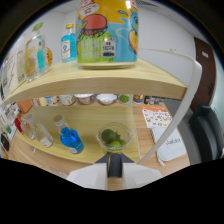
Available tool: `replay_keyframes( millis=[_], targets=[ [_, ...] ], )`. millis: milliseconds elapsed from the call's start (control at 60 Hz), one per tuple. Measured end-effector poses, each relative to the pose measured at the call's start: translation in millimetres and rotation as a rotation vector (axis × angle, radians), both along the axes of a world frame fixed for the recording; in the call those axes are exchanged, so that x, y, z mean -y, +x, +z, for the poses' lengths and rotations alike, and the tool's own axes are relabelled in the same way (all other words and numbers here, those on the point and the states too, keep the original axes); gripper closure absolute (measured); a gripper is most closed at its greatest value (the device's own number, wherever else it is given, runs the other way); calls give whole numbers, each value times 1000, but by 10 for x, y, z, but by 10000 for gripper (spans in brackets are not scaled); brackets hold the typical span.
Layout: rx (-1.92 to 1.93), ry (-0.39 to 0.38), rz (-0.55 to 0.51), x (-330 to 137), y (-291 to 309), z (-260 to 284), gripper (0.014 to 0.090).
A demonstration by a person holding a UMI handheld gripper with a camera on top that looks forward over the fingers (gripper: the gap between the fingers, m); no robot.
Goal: Make me a cup of Mojito.
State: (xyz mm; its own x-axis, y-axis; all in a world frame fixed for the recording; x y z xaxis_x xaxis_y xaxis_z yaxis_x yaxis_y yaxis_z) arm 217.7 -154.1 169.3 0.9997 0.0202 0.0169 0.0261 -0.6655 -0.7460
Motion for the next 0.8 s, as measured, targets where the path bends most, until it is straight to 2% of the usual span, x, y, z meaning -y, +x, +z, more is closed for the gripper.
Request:
replay_keyframes(
  millis=[317,600,800],
  targets=[
    [28,-44,0,53,27,-10,893],
    [28,19,-37,263,-20,309,900],
    [12,42,-39,714,-374,488,899]
  ],
)
